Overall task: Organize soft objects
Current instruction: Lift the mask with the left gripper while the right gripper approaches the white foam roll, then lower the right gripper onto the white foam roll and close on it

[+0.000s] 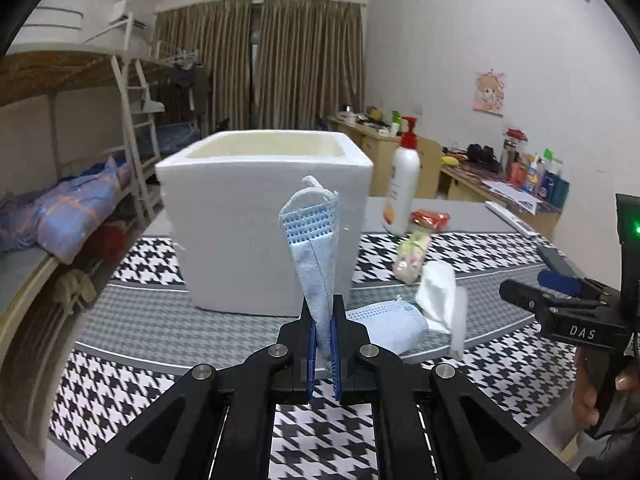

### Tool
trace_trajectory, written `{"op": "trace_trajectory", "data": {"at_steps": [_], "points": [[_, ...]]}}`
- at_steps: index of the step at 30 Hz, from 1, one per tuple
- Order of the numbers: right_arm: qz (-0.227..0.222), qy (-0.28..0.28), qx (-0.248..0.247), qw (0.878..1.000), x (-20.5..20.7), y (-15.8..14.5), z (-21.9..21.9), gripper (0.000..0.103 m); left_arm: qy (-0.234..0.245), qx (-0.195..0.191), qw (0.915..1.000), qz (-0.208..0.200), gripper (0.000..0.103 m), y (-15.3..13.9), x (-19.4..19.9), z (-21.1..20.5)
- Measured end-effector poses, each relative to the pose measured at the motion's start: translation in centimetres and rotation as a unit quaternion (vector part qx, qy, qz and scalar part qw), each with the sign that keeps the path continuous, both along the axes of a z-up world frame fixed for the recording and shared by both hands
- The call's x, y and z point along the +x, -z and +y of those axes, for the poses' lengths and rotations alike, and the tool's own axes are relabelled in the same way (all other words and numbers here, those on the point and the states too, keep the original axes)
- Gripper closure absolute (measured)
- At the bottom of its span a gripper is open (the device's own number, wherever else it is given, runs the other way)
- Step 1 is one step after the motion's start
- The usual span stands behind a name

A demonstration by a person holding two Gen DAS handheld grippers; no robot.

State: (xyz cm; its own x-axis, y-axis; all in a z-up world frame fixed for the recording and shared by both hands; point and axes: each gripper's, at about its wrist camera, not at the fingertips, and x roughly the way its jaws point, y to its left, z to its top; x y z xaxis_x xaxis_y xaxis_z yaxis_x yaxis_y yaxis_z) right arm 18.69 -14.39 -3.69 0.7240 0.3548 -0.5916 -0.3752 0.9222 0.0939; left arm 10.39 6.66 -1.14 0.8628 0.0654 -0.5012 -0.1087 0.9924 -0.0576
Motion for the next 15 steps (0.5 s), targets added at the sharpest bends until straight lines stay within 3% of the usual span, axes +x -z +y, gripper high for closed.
{"op": "trace_trajectory", "data": {"at_steps": [6,15], "points": [[0.016,-0.006,-0.004,1.000,0.5,0.8,0.8,0.008,-0.004,-0.005,1.0000,-0.002,0.097,0.1,0.1,0.3],[0.059,-0.024,-0.010,0.998,1.4,2.4,2.4,0.020,-0.009,-0.018,0.9998,0.006,0.097,0.5,0.7,0.9]]}}
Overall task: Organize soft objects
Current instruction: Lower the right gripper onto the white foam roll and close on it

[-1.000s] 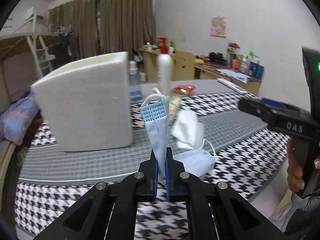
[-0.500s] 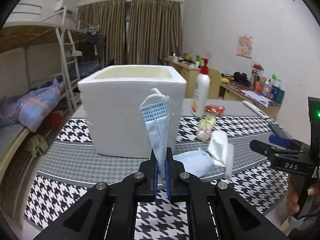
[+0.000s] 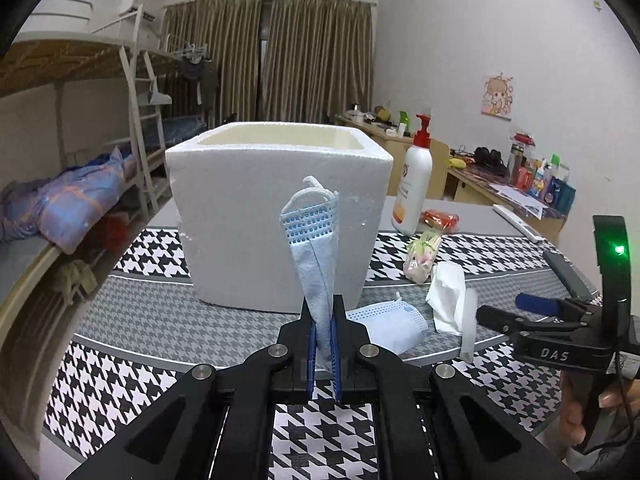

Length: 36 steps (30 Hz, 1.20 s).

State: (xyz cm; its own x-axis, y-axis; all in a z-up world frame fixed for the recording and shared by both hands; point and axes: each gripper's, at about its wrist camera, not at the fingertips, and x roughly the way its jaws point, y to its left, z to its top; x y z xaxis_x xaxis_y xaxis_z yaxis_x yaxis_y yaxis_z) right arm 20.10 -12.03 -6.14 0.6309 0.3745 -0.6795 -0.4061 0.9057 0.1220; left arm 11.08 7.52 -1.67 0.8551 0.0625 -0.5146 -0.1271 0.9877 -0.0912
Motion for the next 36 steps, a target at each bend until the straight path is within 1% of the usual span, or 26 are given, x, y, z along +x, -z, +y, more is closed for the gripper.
{"op": "trace_trajectory", "data": {"at_steps": [4,9,11,13,19,23,24,26,27,28,29,32,36], "points": [[0.024,-0.006,-0.001,1.000,0.3,0.9,0.6,0.031,0.001,-0.001,1.0000,0.003,0.097,0.3,0.1,0.0],[0.039,-0.009,-0.003,0.999,0.6,1.5,1.0,0.038,0.003,-0.002,1.0000,0.005,0.097,0.5,0.3,-0.1],[0.045,-0.008,-0.004,0.999,0.7,1.7,1.0,0.039,0.003,-0.002,1.0000,0.006,0.097,0.6,0.4,-0.1],[0.051,-0.007,-0.003,0.999,0.8,1.9,1.1,0.046,0.003,-0.003,1.0000,0.007,0.097,0.7,0.5,-0.1],[0.076,-0.012,0.002,0.997,1.1,2.6,1.1,0.053,0.006,-0.004,0.9999,0.007,0.097,0.8,0.6,-0.1],[0.074,-0.012,-0.001,0.997,1.1,2.7,1.4,0.054,0.006,-0.004,1.0000,0.007,0.097,0.8,0.6,-0.1],[0.074,-0.013,0.000,0.997,1.0,2.7,1.4,0.061,0.006,-0.004,0.9999,0.007,0.097,0.9,0.6,-0.1],[0.076,-0.017,0.005,0.997,1.0,2.8,1.6,0.067,0.006,-0.004,0.9999,0.007,0.097,0.9,0.6,-0.1],[0.079,-0.017,0.007,0.997,1.1,2.8,1.6,0.074,0.006,-0.005,0.9999,0.008,0.097,0.9,0.6,-0.1],[0.082,-0.018,0.010,0.996,1.2,2.8,1.6,0.079,0.006,-0.004,0.9999,0.008,0.097,0.8,0.6,-0.1],[0.086,-0.019,0.013,0.996,1.2,2.8,1.5,0.079,0.006,-0.004,0.9999,0.008,0.097,0.8,0.6,-0.1],[0.087,-0.021,0.023,0.996,1.1,2.6,1.2,0.091,0.006,-0.003,0.9999,0.008,0.097,0.8,0.6,-0.2],[0.073,-0.015,0.020,0.997,0.7,2.0,0.8,0.093,0.008,-0.001,1.0000,0.005,0.097,0.8,0.3,-0.4]]}}
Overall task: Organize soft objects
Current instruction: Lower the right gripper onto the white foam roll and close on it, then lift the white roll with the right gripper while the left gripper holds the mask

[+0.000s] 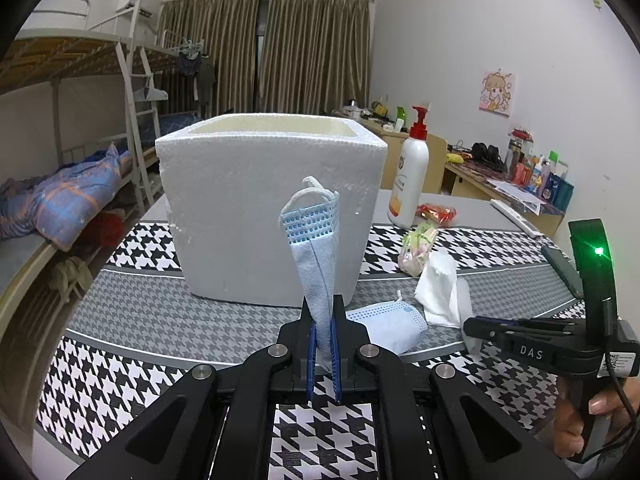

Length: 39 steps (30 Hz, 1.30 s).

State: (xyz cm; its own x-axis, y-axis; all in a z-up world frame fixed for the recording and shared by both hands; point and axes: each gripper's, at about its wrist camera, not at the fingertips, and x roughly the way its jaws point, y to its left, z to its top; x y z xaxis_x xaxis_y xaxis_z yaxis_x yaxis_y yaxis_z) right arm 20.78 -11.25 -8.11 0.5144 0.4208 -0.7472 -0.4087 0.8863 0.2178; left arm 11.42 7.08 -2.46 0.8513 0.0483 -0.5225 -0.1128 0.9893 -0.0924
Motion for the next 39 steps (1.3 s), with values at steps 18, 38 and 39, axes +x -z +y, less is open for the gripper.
{"op": "trace_trajectory", "data": {"at_steps": [18,38,39], "points": [[-0.068,0.019,-0.001,0.997,-2.1,-3.4,-2.3,0.094,0.016,0.006,0.9997,-0.017,0.097,-1.4,-1.3,-0.8],[-0.117,0.012,0.005,0.993,-3.4,-6.6,-2.5,0.094,0.038,0.008,0.9978,-0.054,0.097,-4.3,-2.7,-1.2],[-0.121,0.011,0.005,0.993,-3.4,-6.8,-2.4,0.094,0.038,0.010,0.9976,-0.056,0.097,-4.5,-2.7,-1.2]]}}
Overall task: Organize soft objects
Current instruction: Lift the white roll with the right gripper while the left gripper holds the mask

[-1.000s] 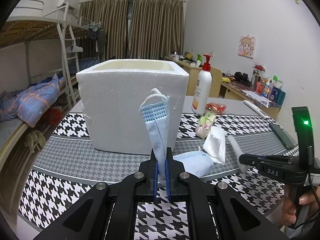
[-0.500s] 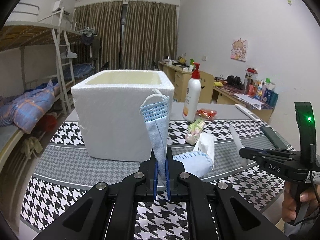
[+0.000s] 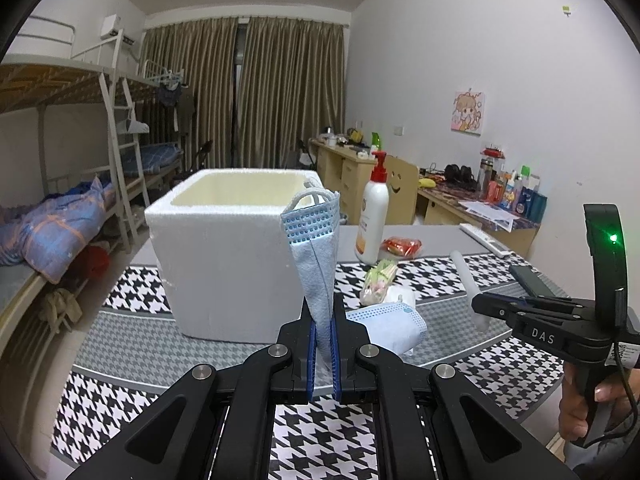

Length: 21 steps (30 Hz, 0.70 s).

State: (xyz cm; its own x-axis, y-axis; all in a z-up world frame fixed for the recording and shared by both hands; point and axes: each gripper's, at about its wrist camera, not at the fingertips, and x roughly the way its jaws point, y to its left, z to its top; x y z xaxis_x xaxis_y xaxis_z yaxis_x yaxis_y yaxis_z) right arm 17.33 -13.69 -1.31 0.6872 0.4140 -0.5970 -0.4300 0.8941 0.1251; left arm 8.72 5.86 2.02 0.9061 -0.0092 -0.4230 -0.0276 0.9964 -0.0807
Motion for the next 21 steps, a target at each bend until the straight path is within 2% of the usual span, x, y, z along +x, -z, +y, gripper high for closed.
{"op": "trace_trajectory", "data": {"at_steps": [21], "points": [[-0.051,-0.022,0.008,0.998,-0.3,-3.5,0.8,0.094,-0.006,0.015,0.9990,-0.041,0.097,-3.3,0.0,0.4]]}}
